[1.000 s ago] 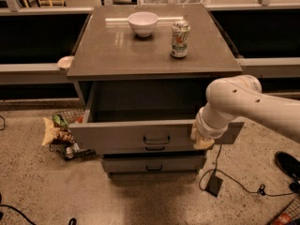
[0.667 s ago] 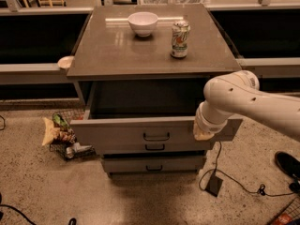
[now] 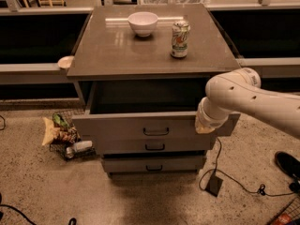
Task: Close top drawer
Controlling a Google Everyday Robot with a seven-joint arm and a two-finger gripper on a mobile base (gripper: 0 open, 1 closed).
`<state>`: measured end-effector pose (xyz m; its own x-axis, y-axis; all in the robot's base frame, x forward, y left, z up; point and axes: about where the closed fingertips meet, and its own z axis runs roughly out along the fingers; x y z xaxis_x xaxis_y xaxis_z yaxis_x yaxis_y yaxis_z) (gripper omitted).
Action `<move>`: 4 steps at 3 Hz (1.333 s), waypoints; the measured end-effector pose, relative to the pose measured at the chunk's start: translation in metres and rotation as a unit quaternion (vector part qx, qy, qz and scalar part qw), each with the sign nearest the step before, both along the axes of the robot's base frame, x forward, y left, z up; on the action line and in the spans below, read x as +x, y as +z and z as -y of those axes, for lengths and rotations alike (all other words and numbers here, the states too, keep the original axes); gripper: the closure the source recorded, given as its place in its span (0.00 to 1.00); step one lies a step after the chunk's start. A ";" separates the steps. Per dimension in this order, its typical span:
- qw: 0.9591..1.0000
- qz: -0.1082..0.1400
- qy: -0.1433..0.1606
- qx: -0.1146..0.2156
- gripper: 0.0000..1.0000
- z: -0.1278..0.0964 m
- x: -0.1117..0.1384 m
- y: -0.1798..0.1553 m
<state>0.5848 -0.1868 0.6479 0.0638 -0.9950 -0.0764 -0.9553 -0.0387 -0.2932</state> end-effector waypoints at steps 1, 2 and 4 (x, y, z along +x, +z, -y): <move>1.000 0.000 0.000 0.009 0.37 0.004 0.009 -0.001; 1.000 -0.006 0.005 0.021 0.14 0.007 0.016 -0.004; 0.999 -0.019 0.019 0.039 0.00 0.010 0.024 -0.010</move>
Offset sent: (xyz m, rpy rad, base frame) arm 0.0261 -0.0118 -0.0047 0.0705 0.0197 0.0236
